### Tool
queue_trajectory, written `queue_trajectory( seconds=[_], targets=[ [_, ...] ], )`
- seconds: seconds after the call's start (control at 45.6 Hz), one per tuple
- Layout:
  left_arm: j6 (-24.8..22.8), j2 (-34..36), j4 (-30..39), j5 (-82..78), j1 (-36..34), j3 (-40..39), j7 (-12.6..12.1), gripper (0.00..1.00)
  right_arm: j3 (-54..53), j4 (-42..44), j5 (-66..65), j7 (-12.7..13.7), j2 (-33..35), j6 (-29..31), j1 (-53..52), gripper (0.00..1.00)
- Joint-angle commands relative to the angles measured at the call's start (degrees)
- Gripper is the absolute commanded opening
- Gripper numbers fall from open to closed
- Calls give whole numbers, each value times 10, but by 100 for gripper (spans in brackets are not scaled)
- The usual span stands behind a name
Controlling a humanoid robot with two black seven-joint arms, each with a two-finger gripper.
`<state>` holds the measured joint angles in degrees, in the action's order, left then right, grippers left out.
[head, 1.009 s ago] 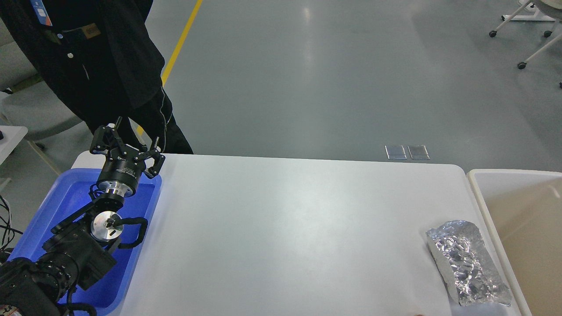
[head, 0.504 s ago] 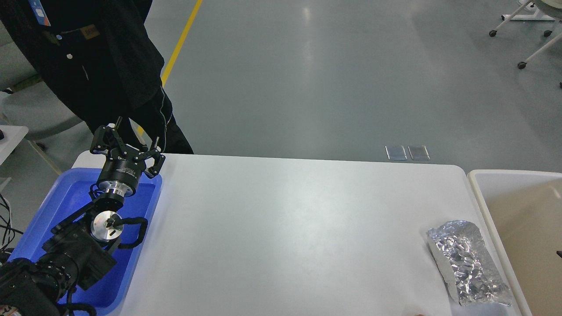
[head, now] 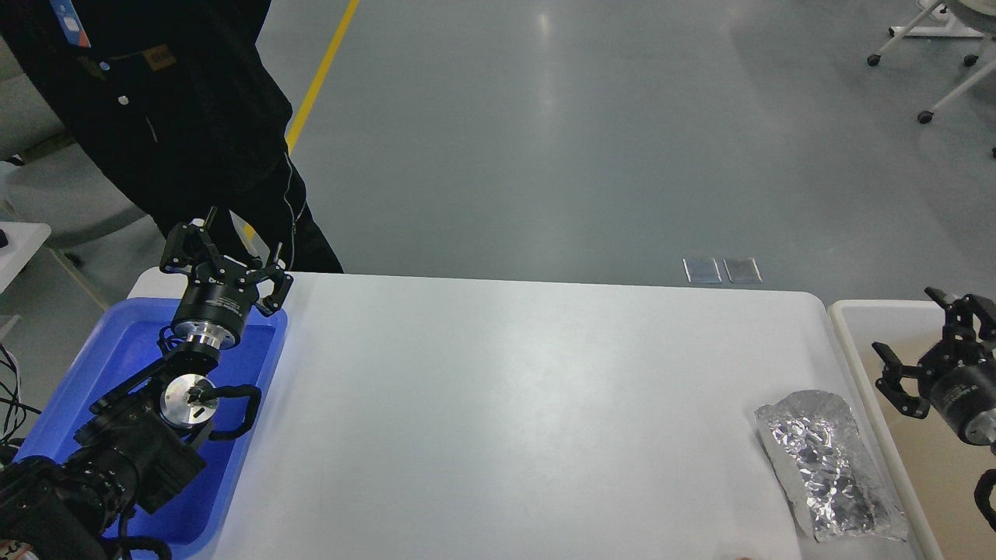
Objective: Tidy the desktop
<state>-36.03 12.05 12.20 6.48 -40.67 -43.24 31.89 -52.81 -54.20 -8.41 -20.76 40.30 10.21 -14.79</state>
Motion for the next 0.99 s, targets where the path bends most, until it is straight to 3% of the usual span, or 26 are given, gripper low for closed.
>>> queue_trajectory(
  seconds=[0.0,0.066,0.241,0.57,0.965],
  targets=[
    [0,0,0,0,0,0,0,100,-142,-76,-69,-5,-88,-3,60,100],
    [0,0,0,-1,1,0,0,100,-145,-72,-69,-14,-116,-5,58,100],
    [0,0,0,0,0,0,0,100,-152,-70,-69,-74,-169,-6,44,100],
    [0,0,0,0,0,0,0,100,-46,84,-67,-74,-204,-34,-115,100],
    [0,0,0,0,0,0,0,100,-45,96,-64,-76,-221,-36,-124,100]
  ],
)
